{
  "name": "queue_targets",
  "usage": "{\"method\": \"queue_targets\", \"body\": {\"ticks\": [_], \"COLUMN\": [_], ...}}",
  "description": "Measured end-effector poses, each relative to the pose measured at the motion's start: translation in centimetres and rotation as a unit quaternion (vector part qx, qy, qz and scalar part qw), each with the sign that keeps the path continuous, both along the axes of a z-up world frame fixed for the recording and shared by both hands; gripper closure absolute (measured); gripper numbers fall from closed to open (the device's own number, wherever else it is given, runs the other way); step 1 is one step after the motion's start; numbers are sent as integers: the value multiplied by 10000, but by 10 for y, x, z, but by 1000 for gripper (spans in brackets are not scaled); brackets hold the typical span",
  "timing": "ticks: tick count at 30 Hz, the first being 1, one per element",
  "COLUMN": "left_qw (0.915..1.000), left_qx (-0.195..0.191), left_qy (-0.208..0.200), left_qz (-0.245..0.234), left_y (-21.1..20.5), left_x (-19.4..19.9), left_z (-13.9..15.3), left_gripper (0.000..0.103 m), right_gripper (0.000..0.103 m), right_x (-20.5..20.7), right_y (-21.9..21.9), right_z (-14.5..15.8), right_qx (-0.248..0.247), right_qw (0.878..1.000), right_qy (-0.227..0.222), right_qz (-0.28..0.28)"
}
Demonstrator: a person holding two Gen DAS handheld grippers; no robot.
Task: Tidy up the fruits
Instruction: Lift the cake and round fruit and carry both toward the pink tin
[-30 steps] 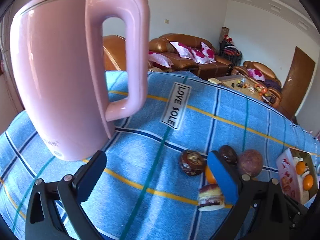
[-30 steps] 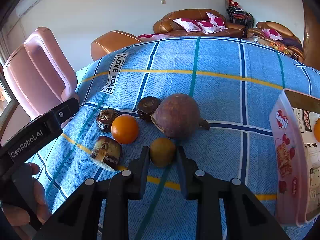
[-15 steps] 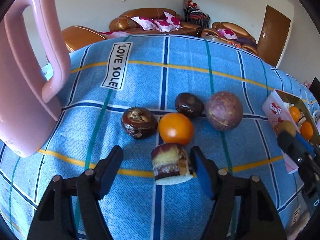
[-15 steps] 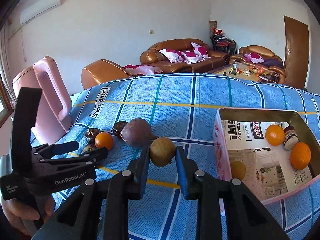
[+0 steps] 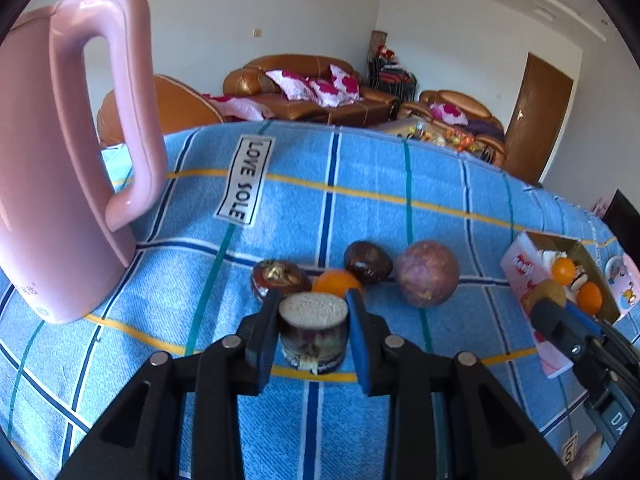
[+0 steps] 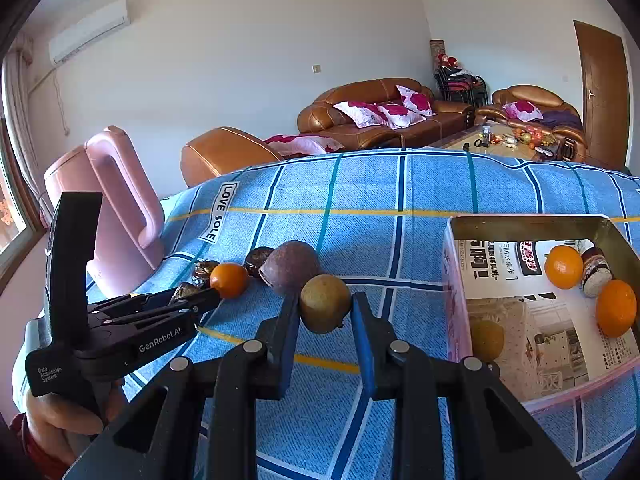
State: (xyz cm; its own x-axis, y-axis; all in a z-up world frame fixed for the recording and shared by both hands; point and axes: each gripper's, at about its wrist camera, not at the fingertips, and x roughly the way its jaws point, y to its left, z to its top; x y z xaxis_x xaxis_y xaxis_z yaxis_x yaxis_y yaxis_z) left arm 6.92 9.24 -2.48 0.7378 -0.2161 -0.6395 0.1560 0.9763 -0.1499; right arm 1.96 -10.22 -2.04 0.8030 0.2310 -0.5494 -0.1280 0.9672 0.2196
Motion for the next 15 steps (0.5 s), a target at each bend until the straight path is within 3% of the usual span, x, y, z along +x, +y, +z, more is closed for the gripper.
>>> {"method": "queue_targets", "body": {"ticks": [3, 5, 9, 15], "left_qw": [9971, 9959, 9951, 9949], "left_qx": [-595, -681, -618, -209], "left_qy": [-438, -591, -775, -988], "left_qz": [-162, -124, -39, -63], "left_y": [10, 10, 9, -14], "left_x": [-9, -9, -12, -20], "left_z": [16, 22, 22, 20], "left_gripper": [69, 69, 69, 69], "right_gripper": [75, 75, 75, 75], "right_x": [-6, -10, -18, -22], "right_y": [-3, -2, 0, -16], "right_z": [8, 14, 22, 24], "right_qx": [108, 2, -441, -216], "right_qw": [9996, 9991, 9961, 9968], "right_qy": [-253, -430, -748, -766], "right_qz": [19, -43, -154, 61]}}
